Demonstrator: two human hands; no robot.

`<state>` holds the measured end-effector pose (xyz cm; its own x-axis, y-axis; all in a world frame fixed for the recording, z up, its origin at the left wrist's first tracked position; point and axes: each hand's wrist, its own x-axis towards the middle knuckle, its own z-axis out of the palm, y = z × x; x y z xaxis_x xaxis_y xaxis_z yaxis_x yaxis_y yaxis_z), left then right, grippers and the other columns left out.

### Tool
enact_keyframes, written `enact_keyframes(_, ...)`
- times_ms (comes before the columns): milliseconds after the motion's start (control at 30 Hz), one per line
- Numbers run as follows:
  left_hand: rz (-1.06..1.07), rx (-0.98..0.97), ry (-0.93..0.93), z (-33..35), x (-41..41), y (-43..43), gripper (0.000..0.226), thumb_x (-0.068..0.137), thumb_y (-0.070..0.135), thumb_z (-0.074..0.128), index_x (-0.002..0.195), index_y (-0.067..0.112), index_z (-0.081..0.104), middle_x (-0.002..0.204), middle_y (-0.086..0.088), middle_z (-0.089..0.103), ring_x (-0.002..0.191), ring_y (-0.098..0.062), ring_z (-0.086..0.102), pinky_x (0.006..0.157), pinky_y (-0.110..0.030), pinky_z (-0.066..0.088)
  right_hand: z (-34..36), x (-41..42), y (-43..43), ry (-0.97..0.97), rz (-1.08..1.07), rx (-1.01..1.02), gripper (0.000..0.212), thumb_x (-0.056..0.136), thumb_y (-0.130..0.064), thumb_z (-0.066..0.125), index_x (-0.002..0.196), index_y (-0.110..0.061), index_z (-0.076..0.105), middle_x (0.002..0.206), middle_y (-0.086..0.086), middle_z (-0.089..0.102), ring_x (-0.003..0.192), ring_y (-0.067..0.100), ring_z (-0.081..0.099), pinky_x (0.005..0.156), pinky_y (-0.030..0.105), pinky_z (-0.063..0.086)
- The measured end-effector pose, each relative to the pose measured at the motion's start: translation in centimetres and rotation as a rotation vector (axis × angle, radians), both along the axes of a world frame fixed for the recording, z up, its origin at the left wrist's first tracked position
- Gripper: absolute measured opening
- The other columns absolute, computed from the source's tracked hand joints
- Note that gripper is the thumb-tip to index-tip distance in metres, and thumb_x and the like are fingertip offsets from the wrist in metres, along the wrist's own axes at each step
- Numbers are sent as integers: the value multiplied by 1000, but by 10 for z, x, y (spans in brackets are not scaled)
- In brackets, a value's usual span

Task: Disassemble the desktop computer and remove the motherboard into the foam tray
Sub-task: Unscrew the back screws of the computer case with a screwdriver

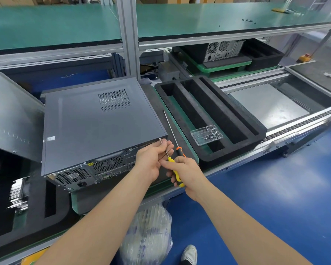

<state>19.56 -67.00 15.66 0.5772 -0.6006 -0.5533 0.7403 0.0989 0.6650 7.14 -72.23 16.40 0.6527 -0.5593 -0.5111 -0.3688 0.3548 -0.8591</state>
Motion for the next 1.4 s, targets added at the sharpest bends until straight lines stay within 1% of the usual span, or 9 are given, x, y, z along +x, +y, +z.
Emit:
enact_keyframes(133,-82,52,-12,2,2,2,19,95,9,71,113,7,74,103,-8,80,91,-20,78,71,-35,62,1,-12,-9,-93,121,391,44,98,-54,61,99,-12,75,80,12,65,58,18,57,50,26,45)
enact_keyframes(233,-76,45,-1,1,4,2,21,94,7,71,115,5,73,103,-10,79,93,-22,78,71,-34,62,-5,-21,-17,-180,169,513,43,105,-38,53,126,-3,69,96,12,70,71,16,64,58,26,52)
enact_keyframes(500,-9,-28,56,-2,2,0,18,100,-3,58,115,-6,68,103,-18,78,94,-29,78,68,-29,63,-8,-10,-15,-71,145,242,14,90,-21,80,94,-8,77,96,20,74,82,26,73,71,38,60)
enact_keyframes(633,4,-29,68,-1,1,0,19,103,0,55,114,-2,69,104,-16,78,94,-27,78,70,-31,64,-2,1,-5,31,72,-8,40,72,-22,93,86,-14,57,73,7,69,64,20,65,58,33,55)
enact_keyframes(800,-8,-9,33,-3,4,2,16,102,3,59,112,0,71,101,-15,79,92,-25,78,67,-29,63,9,12,-4,118,100,-270,46,60,-23,97,83,-16,58,71,-2,62,68,15,57,64,36,51)
enact_keyframes(1000,-43,8,-50,-3,4,2,19,92,2,73,110,-2,73,101,-16,78,85,-23,78,68,-27,62,11,9,-5,139,121,-153,43,75,-43,88,94,-9,68,79,6,55,72,17,52,63,33,44)
enact_keyframes(1200,-25,-17,31,-2,2,2,18,94,-4,66,112,-4,71,101,-18,78,93,-25,78,66,-26,62,15,-9,-17,-76,288,395,44,105,-43,48,113,-4,68,100,18,67,84,26,68,74,36,57)
enact_keyframes(1300,-19,-25,33,0,1,2,18,96,-5,64,113,-4,70,102,-18,78,94,-25,78,65,-25,62,11,-15,-22,-124,323,388,41,108,-33,48,122,0,66,109,20,71,91,26,72,74,35,59)
enact_keyframes(1400,-22,-52,37,2,-1,1,18,100,-4,58,114,-5,69,103,-18,78,94,-25,78,67,-26,62,7,-13,-24,-103,277,248,35,101,-29,66,115,2,72,105,21,75,91,26,75,70,37,60)
